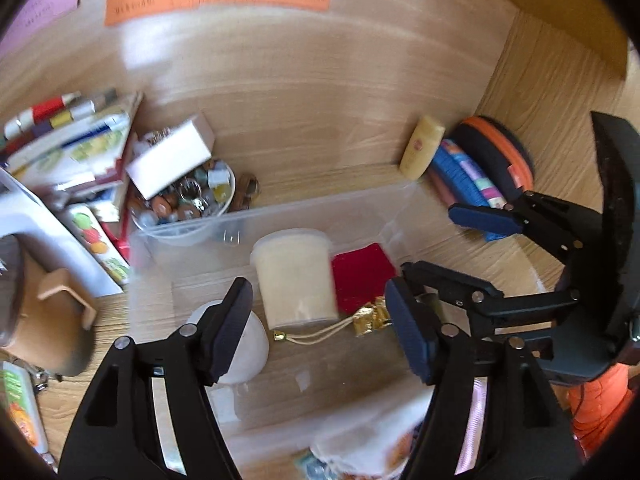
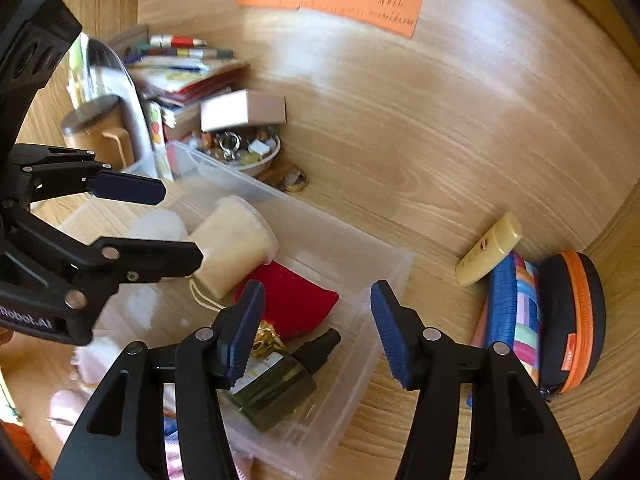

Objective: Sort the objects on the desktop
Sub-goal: 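Open both grippers to release the tub and bottle into the bin, then move both grippers back toward the remaining items beside the bin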

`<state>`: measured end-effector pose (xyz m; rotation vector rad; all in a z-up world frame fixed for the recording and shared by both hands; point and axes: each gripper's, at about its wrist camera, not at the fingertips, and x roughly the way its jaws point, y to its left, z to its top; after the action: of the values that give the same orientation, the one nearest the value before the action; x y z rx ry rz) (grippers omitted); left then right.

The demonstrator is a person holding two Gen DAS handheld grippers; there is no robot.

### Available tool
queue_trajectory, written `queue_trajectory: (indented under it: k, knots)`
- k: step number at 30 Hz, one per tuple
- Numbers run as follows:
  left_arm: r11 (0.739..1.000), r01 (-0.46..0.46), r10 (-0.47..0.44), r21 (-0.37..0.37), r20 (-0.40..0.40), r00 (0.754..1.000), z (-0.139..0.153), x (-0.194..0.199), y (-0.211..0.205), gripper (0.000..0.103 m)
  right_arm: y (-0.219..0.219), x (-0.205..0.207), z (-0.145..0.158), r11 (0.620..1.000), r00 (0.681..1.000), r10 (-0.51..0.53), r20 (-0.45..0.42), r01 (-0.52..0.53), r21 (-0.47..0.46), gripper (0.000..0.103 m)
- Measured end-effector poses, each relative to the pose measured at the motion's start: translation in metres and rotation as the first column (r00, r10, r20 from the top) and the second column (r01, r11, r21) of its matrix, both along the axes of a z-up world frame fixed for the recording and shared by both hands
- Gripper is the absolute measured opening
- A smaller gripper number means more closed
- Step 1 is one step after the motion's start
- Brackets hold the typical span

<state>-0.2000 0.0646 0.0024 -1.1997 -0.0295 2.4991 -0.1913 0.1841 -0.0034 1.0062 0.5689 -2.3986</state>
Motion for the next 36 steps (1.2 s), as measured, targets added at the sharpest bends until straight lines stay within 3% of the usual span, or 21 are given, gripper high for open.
queue_trajectory:
  k: [6,10,12,15,20,23,29,36]
  knots:
    - [0.999,0.031,-0.031,-0.021,-0.017,0.999,0.047,0.017,-0.005,0.068,0.008,0.021,0.030,0.999,0.999,0.036,-0.010,-0.036,-0.021,0.054]
    - [0.999,0.050,-0.050,-0.008,-0.069,0.996,0.091,0.035,-0.010,0.069,0.017,0.034,0.049,0.996,0.998,0.046,-0.030,-0.048,-0.074,0.070]
    - [0.998,0.048,-0.051,-0.031,-0.108,0.993,0.109,0.048,-0.016,0.077,0.022,0.043,0.053,0.995,0.999,0.046,-0.030,-0.048,-0.093,0.071]
    - [0.996,0.032,-0.043,-0.087,-0.126,0.991,0.119,0.066,-0.025,0.079,0.029,0.056,0.053,0.993,0.998,0.048,-0.028,-0.051,-0.104,0.071]
    - [0.990,-0.008,-0.004,-0.142,-0.087,0.996,0.111,0.092,-0.058,0.079,0.038,0.081,0.043,0.994,0.997,0.065,-0.029,-0.067,-0.086,0.077]
    - [0.985,-0.055,0.045,-0.164,-0.065,0.997,0.101,0.109,-0.082,0.085,0.041,0.095,0.033,0.994,0.997,0.074,-0.014,-0.074,-0.075,0.078]
    - [0.973,-0.122,0.124,-0.196,-0.003,0.992,0.060,0.124,-0.118,0.087,0.039,0.109,0.007,0.992,0.994,0.089,0.064,-0.083,-0.092,0.078]
    - [0.971,-0.120,0.140,-0.207,0.084,0.987,0.014,0.126,-0.141,0.088,0.042,0.118,-0.008,0.994,0.991,0.067,0.114,-0.056,-0.095,0.078]
